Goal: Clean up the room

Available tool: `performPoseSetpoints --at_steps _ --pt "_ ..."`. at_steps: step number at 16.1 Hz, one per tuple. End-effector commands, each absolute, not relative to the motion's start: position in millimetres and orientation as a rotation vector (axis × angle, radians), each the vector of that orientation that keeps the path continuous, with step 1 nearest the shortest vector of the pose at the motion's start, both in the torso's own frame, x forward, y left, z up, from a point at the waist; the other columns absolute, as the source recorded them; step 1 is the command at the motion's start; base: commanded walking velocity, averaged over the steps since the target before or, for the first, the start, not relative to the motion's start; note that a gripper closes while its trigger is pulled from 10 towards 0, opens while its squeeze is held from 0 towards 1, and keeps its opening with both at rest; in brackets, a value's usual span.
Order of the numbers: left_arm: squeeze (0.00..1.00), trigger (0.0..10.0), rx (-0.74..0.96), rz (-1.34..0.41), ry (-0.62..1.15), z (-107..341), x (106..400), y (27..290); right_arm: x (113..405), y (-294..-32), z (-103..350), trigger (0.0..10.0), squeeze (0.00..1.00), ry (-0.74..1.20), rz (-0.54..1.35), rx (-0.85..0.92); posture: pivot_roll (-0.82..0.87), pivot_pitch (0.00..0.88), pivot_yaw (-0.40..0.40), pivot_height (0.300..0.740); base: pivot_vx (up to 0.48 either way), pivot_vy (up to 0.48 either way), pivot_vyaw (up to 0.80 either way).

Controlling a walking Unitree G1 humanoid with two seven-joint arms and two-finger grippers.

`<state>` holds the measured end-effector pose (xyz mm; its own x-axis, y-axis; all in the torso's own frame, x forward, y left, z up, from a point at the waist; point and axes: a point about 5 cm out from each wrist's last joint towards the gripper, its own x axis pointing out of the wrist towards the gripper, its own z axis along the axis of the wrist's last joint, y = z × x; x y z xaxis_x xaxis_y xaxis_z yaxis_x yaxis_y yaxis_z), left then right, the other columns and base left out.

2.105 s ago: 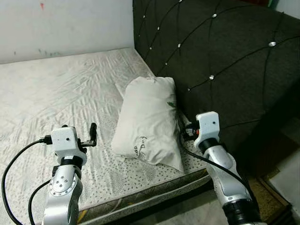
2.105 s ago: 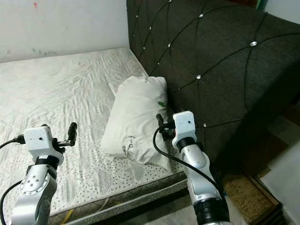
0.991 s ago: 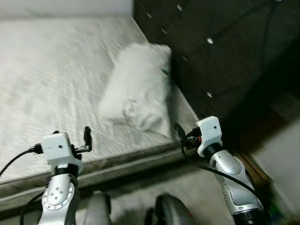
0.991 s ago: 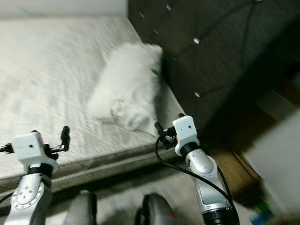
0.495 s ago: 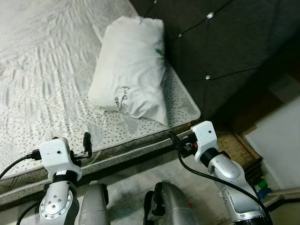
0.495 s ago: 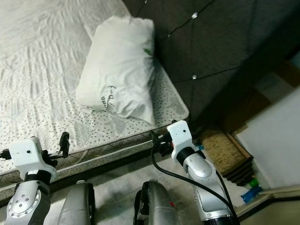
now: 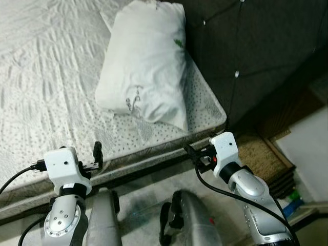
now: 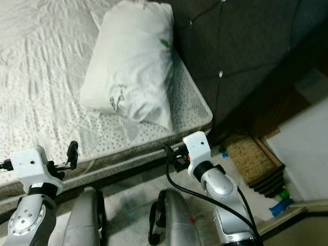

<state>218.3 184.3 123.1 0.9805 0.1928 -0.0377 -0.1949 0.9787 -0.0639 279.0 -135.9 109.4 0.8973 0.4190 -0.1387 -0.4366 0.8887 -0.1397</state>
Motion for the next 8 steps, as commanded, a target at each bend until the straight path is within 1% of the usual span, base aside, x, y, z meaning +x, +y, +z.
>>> performPoseSetpoints --at_steps 1,2,5,8 --pt "0.00 10.0 -0.076 0.207 0.063 119.0 214.0 183.8 274.0 -139.6 105.9 10.0 0.00 0.129 0.446 -0.171 0.00 0.333 -0.117 0.565 0.000 0.000 0.00" --pt "0.00 10.0 -0.072 0.199 0.050 121.0 214.8 183.5 274.0 -139.1 106.3 10.0 0.00 0.126 0.449 -0.167 0.00 0.329 -0.116 0.550 0.000 0.000 0.00" --pt "0.00 10.0 -0.073 0.191 0.020 125.3 214.8 185.3 273.6 -139.5 105.8 10.0 0.00 0.130 0.448 -0.167 0.00 0.325 -0.115 0.550 0.000 0.000 0.00" --pt "0.00 10.0 -0.082 0.179 0.021 125.4 214.9 184.8 274.2 -140.2 105.9 10.0 0.00 0.130 0.444 -0.167 0.00 0.325 -0.115 0.550 0.313 0.000 0.00"
